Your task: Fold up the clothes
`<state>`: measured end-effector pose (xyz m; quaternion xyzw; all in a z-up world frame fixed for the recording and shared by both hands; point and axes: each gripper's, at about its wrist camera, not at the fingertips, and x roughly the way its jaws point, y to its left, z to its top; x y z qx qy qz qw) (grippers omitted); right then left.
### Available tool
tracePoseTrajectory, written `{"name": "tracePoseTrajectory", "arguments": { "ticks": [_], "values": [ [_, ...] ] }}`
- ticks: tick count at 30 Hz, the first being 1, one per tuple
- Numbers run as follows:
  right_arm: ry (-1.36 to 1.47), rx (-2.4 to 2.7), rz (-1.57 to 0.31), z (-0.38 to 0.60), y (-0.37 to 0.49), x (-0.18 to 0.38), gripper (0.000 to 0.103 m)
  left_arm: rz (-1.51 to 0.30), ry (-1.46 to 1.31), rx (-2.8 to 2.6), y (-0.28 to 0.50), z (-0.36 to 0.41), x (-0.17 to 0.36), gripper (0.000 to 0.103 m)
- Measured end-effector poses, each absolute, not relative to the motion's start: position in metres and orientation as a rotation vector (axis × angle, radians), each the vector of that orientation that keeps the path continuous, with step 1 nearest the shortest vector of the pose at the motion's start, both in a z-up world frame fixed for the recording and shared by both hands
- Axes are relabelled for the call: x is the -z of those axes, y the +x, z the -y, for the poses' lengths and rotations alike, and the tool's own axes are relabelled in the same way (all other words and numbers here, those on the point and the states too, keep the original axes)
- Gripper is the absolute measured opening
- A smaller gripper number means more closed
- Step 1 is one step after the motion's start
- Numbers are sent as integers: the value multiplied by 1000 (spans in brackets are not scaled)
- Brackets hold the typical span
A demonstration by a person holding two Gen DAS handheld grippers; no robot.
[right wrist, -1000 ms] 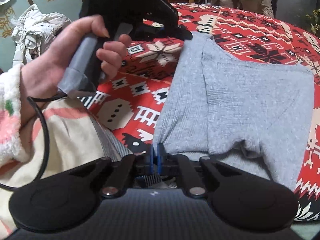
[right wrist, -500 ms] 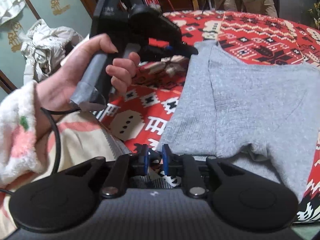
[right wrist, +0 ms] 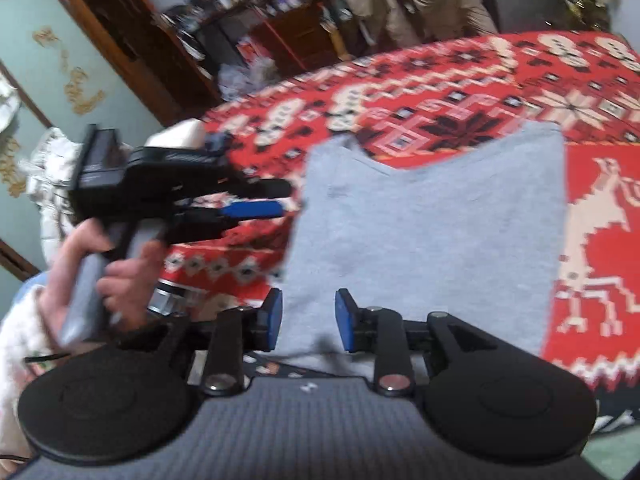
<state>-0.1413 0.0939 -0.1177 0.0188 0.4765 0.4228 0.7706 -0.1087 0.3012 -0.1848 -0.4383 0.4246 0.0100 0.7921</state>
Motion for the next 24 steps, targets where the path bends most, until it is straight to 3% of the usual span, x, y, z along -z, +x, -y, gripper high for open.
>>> {"name": "tracePoseTrajectory", "arguments": {
  "ticks": [21, 24],
  "values": [
    [198, -846, -1043, -59, -109, 118, 32, -1041, -999, 47, -154, -252, 196, 24],
    [209, -841, -1043, -58, -109, 118, 33, -1042, -974, 31, -156, -251, 194, 9]
  ]
}}
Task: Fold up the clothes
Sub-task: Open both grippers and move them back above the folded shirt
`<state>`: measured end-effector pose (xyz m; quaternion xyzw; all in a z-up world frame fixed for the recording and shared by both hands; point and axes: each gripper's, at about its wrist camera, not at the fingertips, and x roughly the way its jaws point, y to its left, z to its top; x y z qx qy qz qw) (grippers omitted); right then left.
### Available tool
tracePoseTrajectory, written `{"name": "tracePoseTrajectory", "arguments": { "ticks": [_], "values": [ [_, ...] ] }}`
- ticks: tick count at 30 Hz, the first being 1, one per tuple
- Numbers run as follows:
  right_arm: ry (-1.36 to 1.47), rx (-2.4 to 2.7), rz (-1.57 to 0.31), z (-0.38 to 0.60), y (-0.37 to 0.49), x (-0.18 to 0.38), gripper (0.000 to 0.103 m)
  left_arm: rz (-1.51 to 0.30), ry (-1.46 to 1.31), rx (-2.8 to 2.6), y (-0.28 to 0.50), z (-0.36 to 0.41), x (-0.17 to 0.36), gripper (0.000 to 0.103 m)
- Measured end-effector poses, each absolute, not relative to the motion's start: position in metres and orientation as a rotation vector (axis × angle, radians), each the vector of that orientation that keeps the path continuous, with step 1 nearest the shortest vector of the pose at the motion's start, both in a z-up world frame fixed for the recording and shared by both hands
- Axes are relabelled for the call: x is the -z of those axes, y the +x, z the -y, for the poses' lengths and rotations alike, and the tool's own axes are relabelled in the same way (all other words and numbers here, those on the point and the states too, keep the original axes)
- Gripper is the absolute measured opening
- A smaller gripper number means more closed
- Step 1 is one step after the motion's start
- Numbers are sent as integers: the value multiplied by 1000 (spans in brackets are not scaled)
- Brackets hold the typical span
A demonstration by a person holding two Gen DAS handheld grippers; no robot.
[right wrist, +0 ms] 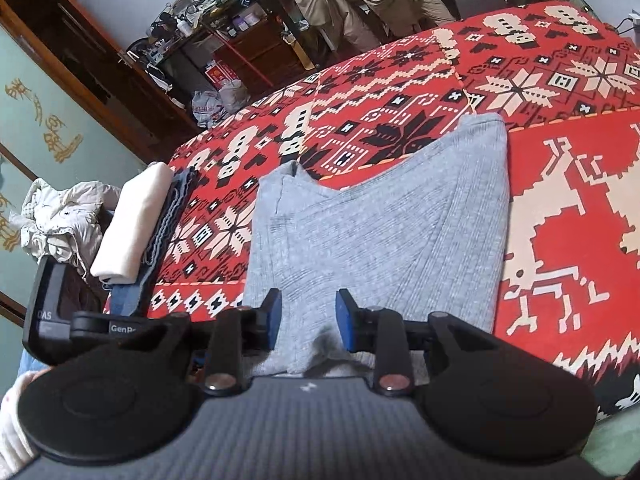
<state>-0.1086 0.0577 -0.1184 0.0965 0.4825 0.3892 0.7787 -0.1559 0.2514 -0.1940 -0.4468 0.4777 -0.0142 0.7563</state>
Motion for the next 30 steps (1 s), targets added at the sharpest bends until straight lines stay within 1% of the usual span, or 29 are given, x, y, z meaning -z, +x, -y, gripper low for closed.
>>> {"name": "tracePoseTrajectory", "arguments": {
  "ticks": [8, 12, 13, 15, 18, 23, 25, 27, 30],
  "values": [
    [260, -827, -1040, -50, -103, 118, 35, -1089, -927, 19, -167, -250, 188, 9],
    [279, -821, -1036, -47, -101, 116, 35, -1066, -939, 31, -174, -251, 182, 10],
    [282, -817, -1033, -46, -100, 115, 35, -1048, -934, 32, -176, -251, 178, 11],
    [293, -811, -1026, -43, -99, 114, 36, -1009, -924, 33, -180, -251, 172, 23],
    [311, -798, -1031, -41, -96, 115, 44, -988, -891, 17, -177, -250, 166, 29],
    [309, -778, -1032, -41, -94, 116, 45, -943, -857, -29, -168, -252, 164, 33],
    [315, -764, -1025, -39, -91, 115, 46, -902, -870, -51, -160, -259, 165, 37],
    [321, -748, -1018, -38, -88, 115, 49, -861, -887, -74, -151, -266, 168, 38],
    [329, -718, -1022, -35, -84, 119, 49, -817, -917, -84, -137, -275, 172, 39]
  ]
}}
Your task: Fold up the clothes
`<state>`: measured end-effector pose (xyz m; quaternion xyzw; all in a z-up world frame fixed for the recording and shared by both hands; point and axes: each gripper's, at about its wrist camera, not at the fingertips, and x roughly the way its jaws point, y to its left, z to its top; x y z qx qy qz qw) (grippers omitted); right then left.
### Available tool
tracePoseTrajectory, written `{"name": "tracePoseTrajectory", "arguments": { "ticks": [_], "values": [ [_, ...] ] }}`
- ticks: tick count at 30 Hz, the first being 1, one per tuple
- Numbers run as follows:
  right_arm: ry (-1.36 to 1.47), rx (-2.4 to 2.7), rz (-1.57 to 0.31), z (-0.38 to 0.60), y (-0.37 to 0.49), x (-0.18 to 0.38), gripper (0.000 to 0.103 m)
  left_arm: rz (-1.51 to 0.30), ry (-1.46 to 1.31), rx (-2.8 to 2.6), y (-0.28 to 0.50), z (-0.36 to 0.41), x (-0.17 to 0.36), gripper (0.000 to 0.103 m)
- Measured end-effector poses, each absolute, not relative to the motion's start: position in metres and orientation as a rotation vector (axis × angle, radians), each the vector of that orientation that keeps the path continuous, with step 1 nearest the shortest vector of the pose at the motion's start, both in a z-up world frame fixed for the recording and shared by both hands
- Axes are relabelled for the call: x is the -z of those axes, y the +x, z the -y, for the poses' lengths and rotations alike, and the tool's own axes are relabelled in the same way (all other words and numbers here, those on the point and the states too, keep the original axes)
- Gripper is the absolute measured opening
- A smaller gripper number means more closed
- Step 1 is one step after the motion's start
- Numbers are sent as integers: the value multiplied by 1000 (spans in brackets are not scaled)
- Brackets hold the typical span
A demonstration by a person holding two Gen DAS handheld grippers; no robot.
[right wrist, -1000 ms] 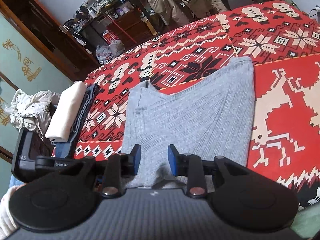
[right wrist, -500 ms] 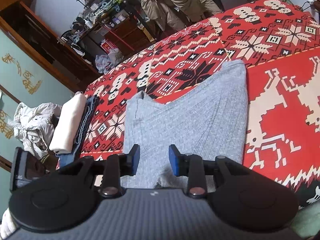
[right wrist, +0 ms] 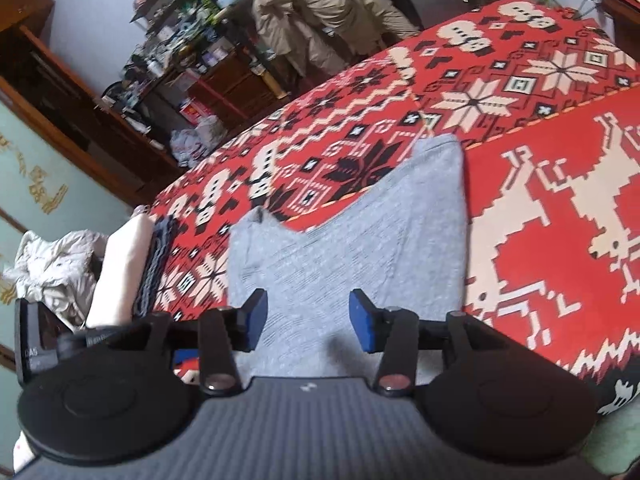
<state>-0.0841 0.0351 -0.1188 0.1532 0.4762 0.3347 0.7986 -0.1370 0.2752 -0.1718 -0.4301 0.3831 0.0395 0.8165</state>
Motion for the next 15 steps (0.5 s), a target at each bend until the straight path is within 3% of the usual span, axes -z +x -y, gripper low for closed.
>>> {"name": "tracePoseTrajectory", "arguments": {
  "ticks": [11, 15],
  "values": [
    [302, -611, -1021, -32, -68, 124, 53, -825, -897, -62, -123, -276, 184, 36],
    [322, -540, -1005, -20, -60, 124, 66, -825, -900, -61, -121, -274, 187, 25]
  ]
}}
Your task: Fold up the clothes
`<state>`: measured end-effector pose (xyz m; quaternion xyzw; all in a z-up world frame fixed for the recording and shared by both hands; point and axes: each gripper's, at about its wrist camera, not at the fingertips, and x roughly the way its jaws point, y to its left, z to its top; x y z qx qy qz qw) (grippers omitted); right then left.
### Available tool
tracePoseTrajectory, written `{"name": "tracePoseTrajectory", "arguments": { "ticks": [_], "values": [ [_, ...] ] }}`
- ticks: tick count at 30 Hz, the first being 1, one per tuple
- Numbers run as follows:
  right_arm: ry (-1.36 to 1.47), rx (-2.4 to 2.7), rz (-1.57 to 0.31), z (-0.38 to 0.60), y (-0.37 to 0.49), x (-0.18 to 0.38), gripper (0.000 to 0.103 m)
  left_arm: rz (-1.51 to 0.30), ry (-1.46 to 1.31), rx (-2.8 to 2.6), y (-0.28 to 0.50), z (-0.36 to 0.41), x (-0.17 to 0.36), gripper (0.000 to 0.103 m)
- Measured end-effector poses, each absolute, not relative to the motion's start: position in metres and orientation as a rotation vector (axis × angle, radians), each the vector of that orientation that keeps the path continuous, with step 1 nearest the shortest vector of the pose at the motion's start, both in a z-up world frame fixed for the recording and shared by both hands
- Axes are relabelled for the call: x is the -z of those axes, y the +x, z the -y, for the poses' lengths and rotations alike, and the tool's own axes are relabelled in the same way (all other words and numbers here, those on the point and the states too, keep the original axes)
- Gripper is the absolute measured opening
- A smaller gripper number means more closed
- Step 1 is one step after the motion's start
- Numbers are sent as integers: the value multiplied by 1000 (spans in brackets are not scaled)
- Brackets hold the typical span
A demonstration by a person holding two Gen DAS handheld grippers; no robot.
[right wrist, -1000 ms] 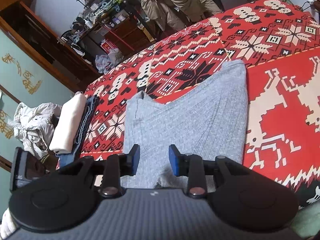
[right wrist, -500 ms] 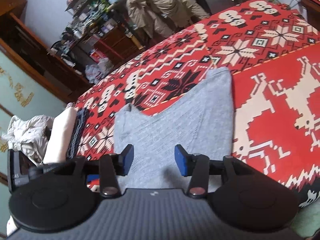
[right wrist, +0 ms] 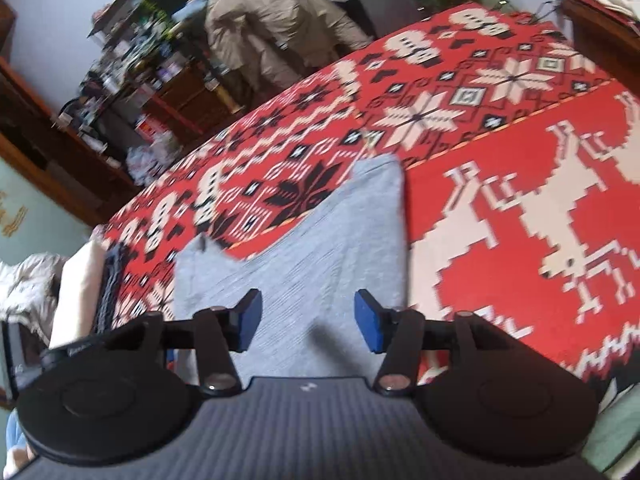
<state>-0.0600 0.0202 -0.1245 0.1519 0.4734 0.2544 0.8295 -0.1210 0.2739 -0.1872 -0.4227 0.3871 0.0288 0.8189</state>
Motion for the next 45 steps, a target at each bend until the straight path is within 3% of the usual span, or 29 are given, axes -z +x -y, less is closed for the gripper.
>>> {"name": "tracePoseTrajectory", "arguments": {
  "ticks": [2, 9, 18, 26, 30, 36, 38, 40, 45],
  "values": [
    [337, -498, -998, -14, -57, 125, 67, -819, -893, -65, -123, -274, 185, 9],
    [251, -388, -924, -9, -59, 118, 70, -760, -779, -70, -123, -255, 158, 7],
    [285, -438, -854, 10, -60, 102, 73, -684, -566, 34, -99, -171, 100, 7],
    [439, -436, -817, 61, -51, 93, 77, -798, -467, 136, -39, -83, 126, 7],
    [509, -432, -840, 80, -41, 102, 77, -840, -519, 143, -30, -72, 145, 14],
    [616, -510, -943, 79, -25, 126, 78, -816, -635, 222, -46, -91, 130, 21],
    [660, -504, -968, 79, -18, 136, 76, -817, -638, 236, -54, -103, 122, 21],
    [667, -517, -997, 70, -15, 144, 59, -822, -664, 250, -61, -120, 117, 20],
    [565, -584, -1014, 34, -15, 147, 55, -834, -636, 265, -82, -148, 118, 20]
  ]
}}
